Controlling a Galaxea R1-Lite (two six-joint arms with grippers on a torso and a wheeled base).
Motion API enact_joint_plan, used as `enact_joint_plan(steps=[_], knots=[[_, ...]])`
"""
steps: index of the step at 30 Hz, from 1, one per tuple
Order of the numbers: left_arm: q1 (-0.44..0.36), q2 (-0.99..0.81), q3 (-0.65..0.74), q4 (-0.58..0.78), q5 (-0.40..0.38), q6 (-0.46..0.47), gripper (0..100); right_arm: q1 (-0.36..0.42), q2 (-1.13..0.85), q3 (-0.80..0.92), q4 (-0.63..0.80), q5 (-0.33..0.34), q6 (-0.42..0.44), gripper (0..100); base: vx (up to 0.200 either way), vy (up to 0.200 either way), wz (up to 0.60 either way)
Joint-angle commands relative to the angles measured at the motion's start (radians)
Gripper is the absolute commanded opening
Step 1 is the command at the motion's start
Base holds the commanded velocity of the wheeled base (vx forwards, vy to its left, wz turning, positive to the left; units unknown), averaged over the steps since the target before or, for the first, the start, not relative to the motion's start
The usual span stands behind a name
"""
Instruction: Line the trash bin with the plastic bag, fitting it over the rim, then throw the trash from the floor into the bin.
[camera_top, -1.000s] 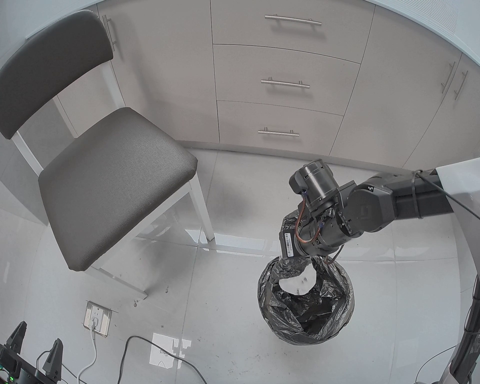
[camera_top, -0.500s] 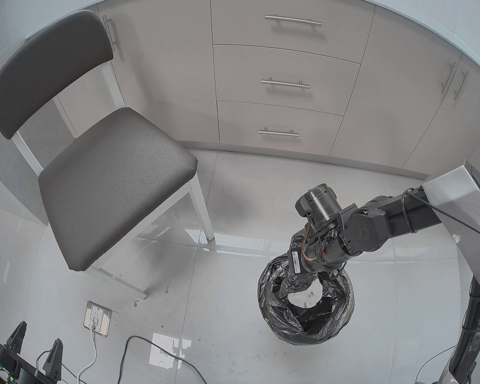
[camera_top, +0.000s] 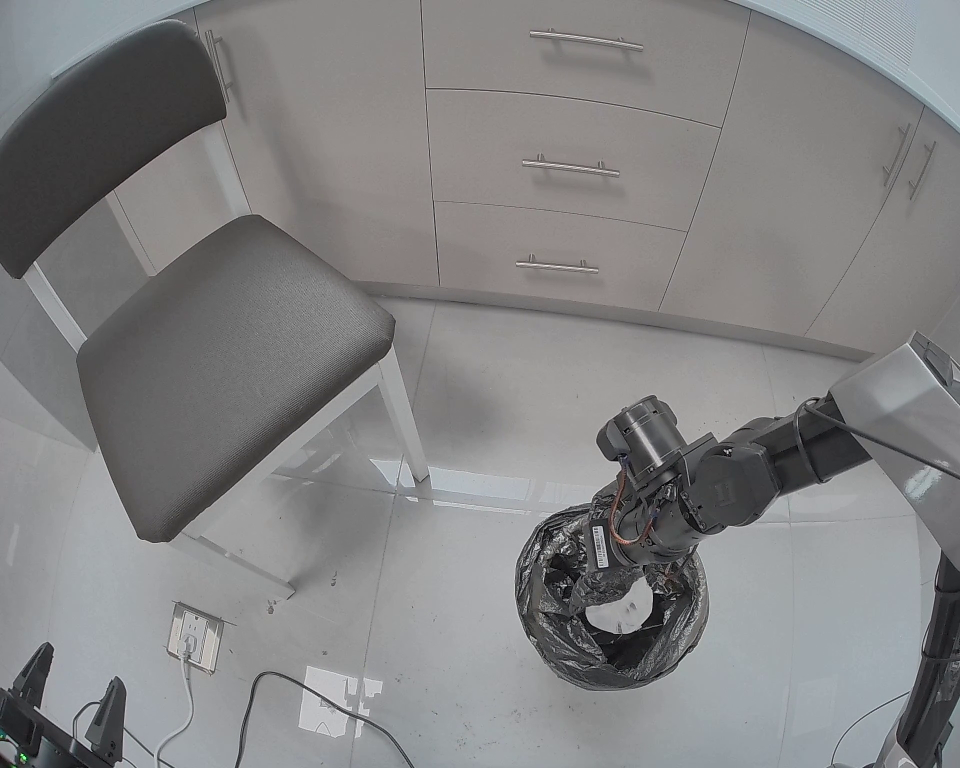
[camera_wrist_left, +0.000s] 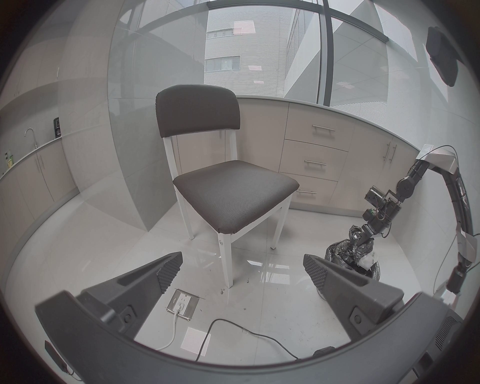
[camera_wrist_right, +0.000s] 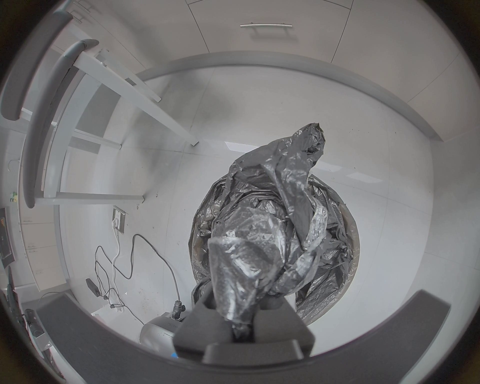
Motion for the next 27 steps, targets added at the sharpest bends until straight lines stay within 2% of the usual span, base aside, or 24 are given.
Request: enact_joint_plan(steps=[1, 13, 14, 27], knots=[[0.0, 0.001, 0.0, 0.0, 0.001, 0.0, 100, -0.002, 0.004, 0.006, -0.006, -0.001, 0.0, 0, 0.0, 0.0, 0.0], [0.0, 0.001, 0.0, 0.0, 0.001, 0.0, 100, -0.002, 0.018, 0.016, -0.014, -0.001, 0.0, 0, 0.0, 0.0, 0.0], [0.0, 0.001, 0.0, 0.0, 0.001, 0.0, 100, -0.002, 0.018, 0.016, -0.014, -0.001, 0.0, 100, 0.0, 0.0, 0.0], [0.0, 0.001, 0.0, 0.0, 0.001, 0.0, 100, -0.002, 0.0, 0.018, -0.015, -0.001, 0.003, 100, 0.0, 0.0, 0.0]])
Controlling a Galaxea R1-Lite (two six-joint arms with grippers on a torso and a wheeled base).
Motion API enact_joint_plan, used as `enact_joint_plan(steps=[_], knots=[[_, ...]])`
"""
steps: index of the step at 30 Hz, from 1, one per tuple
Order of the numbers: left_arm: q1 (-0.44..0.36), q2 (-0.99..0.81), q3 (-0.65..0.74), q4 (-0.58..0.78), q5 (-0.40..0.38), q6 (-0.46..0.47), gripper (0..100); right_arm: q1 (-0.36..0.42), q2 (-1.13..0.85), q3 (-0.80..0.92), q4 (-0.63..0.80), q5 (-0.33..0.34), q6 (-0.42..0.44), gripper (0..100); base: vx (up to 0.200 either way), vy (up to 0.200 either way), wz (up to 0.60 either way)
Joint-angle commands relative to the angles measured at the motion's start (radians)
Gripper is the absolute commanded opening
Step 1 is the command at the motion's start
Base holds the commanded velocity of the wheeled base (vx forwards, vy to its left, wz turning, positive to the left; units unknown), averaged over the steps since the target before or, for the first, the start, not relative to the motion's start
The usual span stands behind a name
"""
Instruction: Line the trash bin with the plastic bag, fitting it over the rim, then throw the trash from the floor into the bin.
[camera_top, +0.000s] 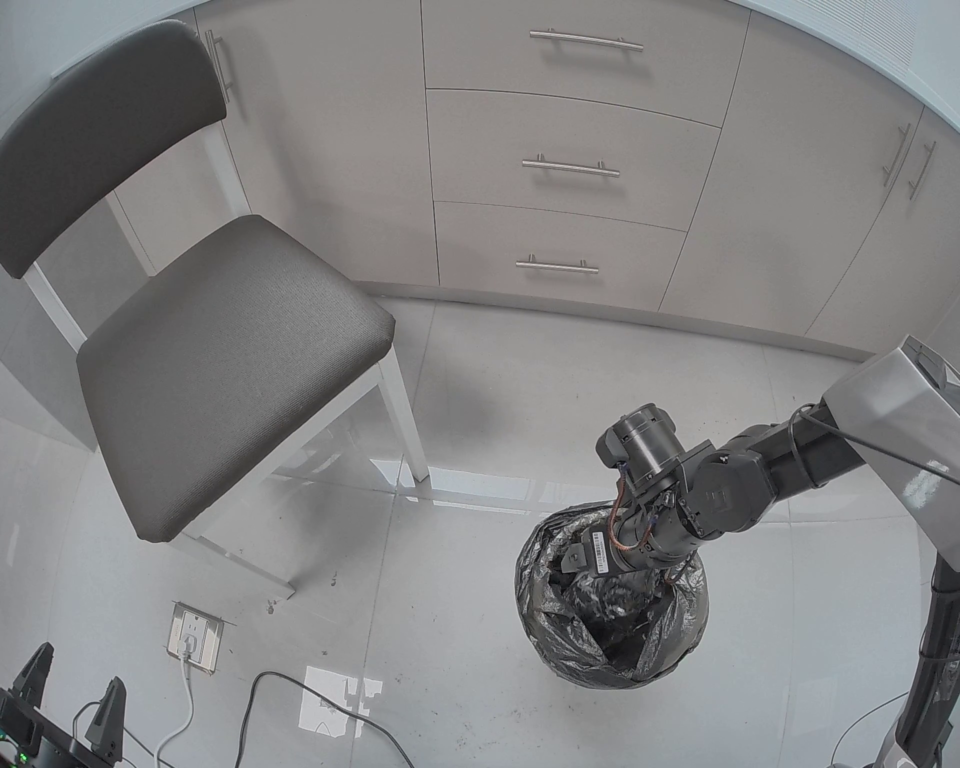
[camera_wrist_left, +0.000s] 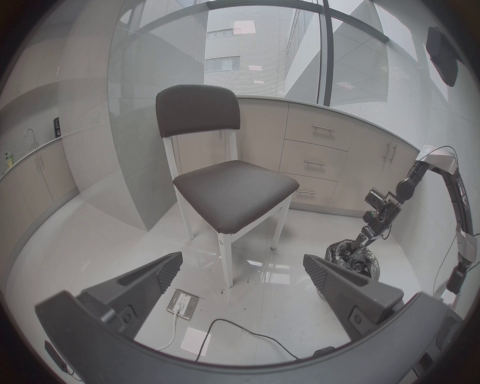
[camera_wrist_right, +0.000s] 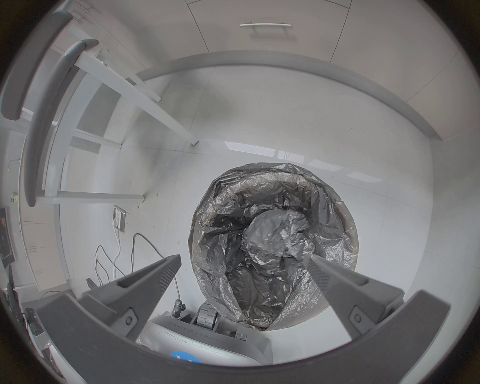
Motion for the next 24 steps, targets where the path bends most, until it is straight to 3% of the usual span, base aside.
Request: enact_joint_plan(steps=[1, 19, 20, 24], knots=[[0.0, 0.001, 0.0, 0.0, 0.0, -0.001, 100, 0.0, -0.012, 0.002, 0.0, 0.0, 0.0, 100, 0.0, 0.0, 0.0], [0.0, 0.001, 0.0, 0.0, 0.0, -0.001, 100, 0.008, -0.038, 0.12, -0.136, -0.009, -0.001, 100, 0.0, 0.0, 0.0], [0.0, 0.001, 0.0, 0.0, 0.0, -0.001, 100, 0.008, -0.034, 0.125, -0.148, -0.011, -0.001, 0, 0.0, 0.0, 0.0], [0.0, 0.001, 0.0, 0.0, 0.0, -0.001, 100, 0.009, -0.022, 0.125, -0.165, -0.011, -0.001, 0, 0.0, 0.0, 0.0]])
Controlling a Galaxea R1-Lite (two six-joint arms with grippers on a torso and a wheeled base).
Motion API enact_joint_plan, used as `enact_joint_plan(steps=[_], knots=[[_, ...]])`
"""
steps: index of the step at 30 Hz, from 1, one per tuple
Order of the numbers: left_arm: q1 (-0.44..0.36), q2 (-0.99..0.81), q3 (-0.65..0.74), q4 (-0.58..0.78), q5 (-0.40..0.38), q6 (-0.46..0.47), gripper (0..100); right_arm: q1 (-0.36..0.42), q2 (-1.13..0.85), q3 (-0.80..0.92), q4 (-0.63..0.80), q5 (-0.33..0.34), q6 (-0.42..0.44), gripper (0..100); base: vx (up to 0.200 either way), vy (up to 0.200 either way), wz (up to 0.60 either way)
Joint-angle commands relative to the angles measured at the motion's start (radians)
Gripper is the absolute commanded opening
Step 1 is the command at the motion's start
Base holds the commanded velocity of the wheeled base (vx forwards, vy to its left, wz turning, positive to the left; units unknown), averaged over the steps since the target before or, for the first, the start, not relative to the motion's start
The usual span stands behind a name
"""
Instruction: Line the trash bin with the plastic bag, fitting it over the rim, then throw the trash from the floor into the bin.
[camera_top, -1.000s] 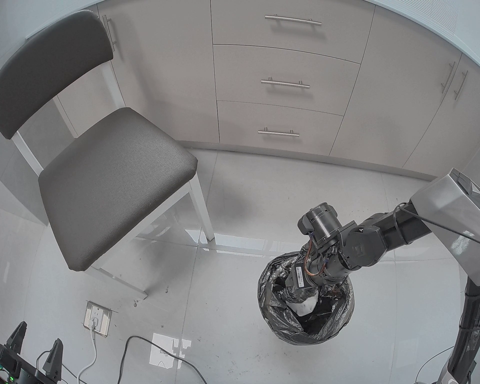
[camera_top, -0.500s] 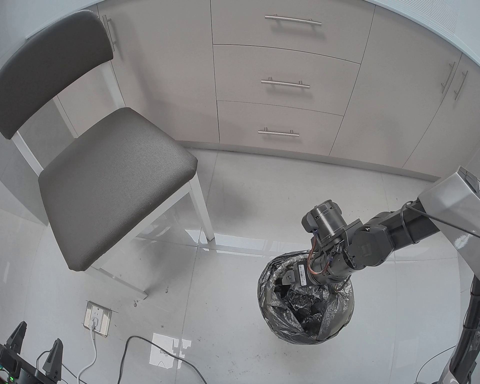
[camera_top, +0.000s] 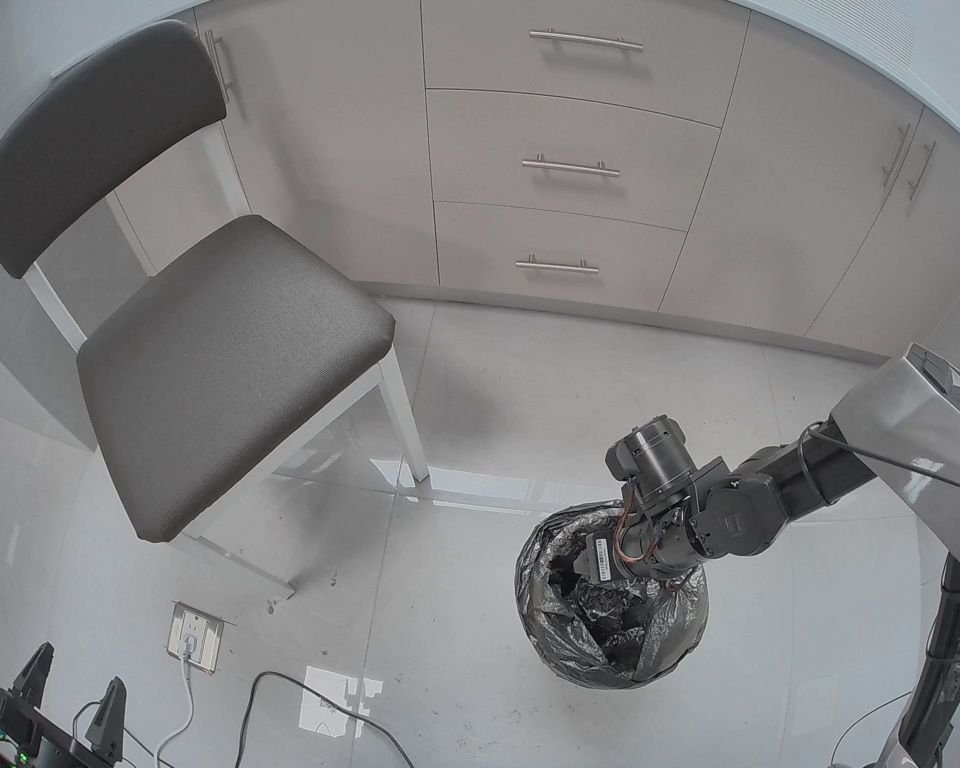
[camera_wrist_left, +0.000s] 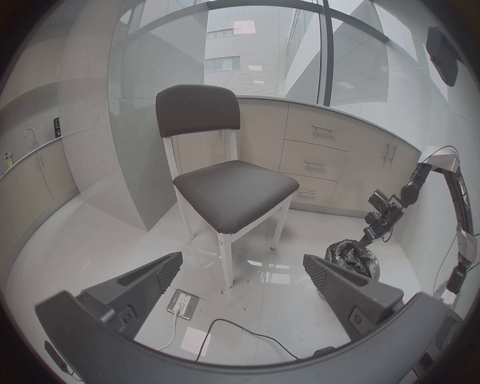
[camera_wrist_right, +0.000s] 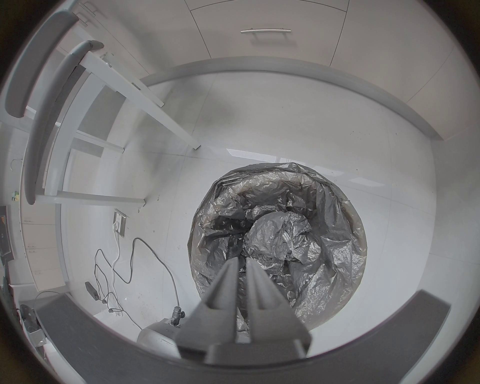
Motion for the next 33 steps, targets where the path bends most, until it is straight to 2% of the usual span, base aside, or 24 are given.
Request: enact_joint_plan(steps=[1, 15, 33], knots=[[0.0, 0.001, 0.0, 0.0, 0.001, -0.001, 100, 0.001, 0.015, 0.001, -0.007, 0.0, 0.0, 0, 0.0, 0.0, 0.0], [0.0, 0.001, 0.0, 0.002, 0.001, -0.001, 100, -0.008, 0.11, -0.064, -0.023, -0.001, 0.0, 0, 0.0, 0.0, 0.0], [0.0, 0.001, 0.0, 0.0, 0.001, 0.001, 100, -0.1, 0.316, -0.274, -0.021, 0.01, 0.0, 0, 0.0, 0.0, 0.0]])
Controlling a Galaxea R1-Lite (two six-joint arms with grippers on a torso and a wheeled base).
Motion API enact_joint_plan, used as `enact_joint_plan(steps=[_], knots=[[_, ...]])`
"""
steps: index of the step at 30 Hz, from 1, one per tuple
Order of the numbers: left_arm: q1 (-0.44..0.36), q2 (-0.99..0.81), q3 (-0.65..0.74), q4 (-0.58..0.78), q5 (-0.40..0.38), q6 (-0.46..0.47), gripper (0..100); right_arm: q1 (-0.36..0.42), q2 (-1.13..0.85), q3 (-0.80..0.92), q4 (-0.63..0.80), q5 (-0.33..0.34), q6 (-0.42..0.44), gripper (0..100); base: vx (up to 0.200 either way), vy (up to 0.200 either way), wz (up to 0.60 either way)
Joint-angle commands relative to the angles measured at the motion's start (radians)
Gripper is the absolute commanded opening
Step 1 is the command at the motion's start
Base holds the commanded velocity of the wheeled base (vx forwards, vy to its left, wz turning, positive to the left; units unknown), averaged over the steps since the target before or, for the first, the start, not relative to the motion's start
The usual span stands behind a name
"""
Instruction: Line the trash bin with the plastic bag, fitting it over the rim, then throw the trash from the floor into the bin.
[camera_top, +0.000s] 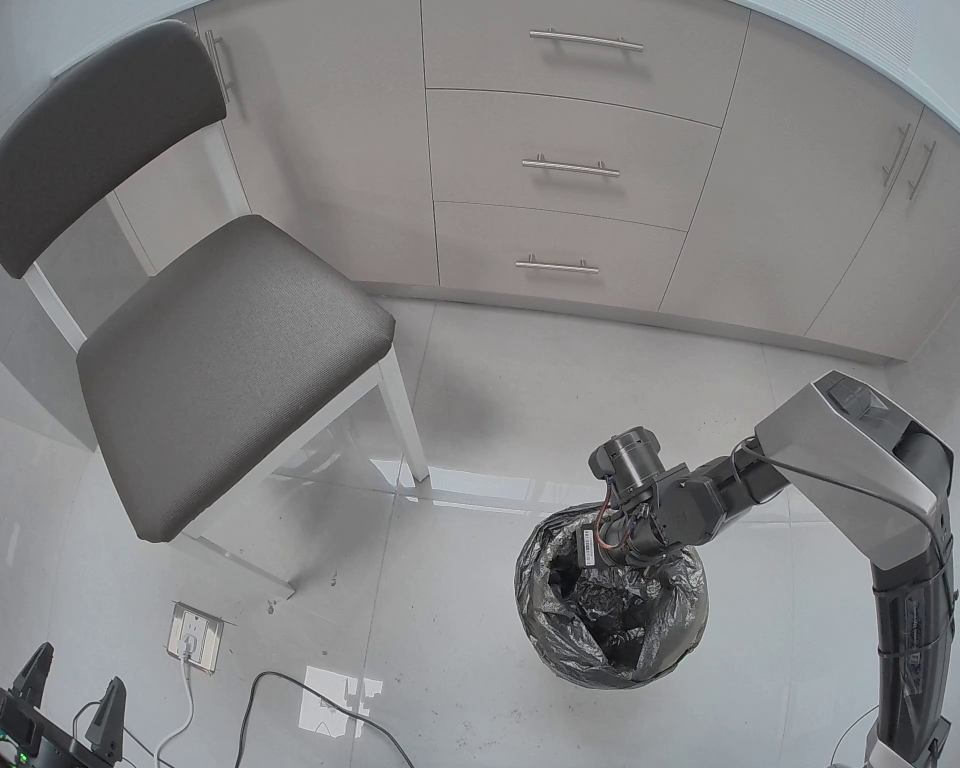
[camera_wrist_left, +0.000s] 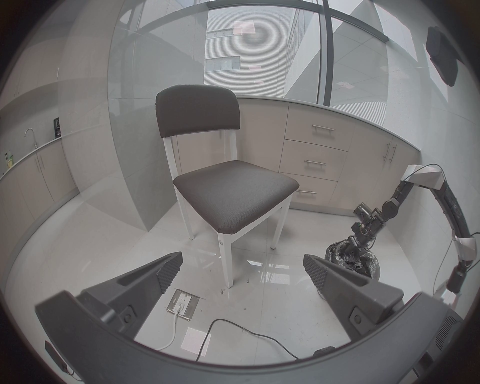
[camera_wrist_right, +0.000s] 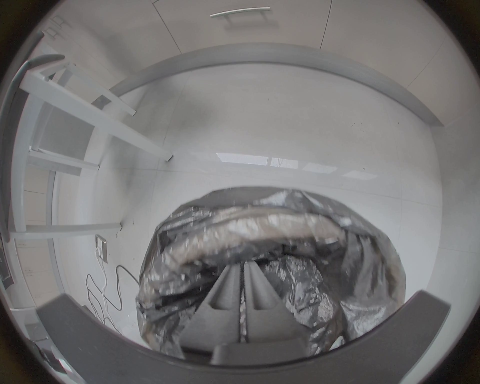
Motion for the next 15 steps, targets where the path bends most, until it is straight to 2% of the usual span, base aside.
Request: enact_joint_plan(steps=[1, 15], knots=[[0.0, 0.001, 0.0, 0.0, 0.0, 0.001, 100, -0.023, 0.075, -0.08, 0.003, 0.009, 0.0, 0, 0.0, 0.0, 0.0], [0.0, 0.001, 0.0, 0.0, 0.0, 0.001, 100, -0.042, 0.234, -0.258, 0.026, 0.013, 0.001, 0, 0.0, 0.0, 0.0]])
